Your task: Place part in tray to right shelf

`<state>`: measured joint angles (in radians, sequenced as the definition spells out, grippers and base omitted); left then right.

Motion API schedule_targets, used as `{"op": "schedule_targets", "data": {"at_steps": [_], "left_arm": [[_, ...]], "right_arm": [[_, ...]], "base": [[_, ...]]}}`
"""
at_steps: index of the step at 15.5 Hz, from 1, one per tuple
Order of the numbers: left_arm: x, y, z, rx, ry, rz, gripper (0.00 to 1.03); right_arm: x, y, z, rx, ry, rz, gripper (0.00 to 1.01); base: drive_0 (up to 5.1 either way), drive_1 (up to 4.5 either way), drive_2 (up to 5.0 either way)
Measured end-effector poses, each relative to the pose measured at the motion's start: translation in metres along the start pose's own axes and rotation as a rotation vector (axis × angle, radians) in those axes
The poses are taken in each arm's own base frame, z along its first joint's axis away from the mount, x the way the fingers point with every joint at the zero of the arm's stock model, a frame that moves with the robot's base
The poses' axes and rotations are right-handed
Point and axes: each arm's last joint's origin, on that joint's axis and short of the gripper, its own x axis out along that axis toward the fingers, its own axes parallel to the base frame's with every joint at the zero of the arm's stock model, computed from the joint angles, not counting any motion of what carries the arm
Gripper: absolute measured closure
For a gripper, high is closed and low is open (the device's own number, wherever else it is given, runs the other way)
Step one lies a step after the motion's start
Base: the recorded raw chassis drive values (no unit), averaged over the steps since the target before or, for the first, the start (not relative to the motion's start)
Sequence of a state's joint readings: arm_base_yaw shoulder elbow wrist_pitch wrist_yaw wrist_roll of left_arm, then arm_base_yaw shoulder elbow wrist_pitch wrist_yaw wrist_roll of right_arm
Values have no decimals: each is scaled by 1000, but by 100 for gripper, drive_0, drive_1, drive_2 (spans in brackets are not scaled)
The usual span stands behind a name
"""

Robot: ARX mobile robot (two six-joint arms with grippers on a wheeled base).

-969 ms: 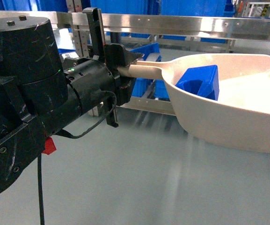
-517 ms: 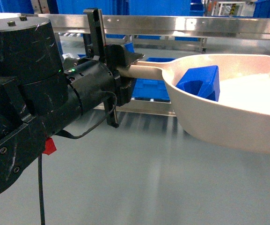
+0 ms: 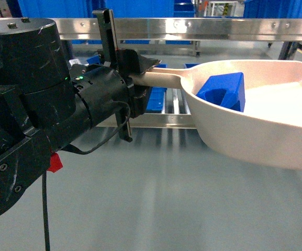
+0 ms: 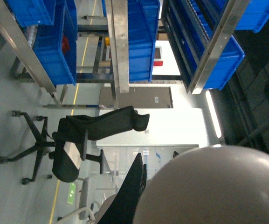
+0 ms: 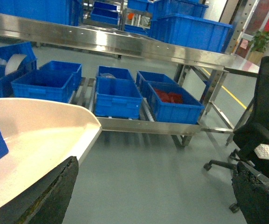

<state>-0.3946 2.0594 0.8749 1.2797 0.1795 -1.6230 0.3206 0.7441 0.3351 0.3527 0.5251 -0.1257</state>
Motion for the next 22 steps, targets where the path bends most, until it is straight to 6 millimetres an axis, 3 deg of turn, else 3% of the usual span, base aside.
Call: {"op": "schedule_targets", "data": {"at_steps": [22], "left_arm": [[0, 0, 0, 0, 1, 0, 90]], "right_arm": [[0, 0, 0, 0, 0, -2, 3]], "base": [[-16, -16, -16]]}}
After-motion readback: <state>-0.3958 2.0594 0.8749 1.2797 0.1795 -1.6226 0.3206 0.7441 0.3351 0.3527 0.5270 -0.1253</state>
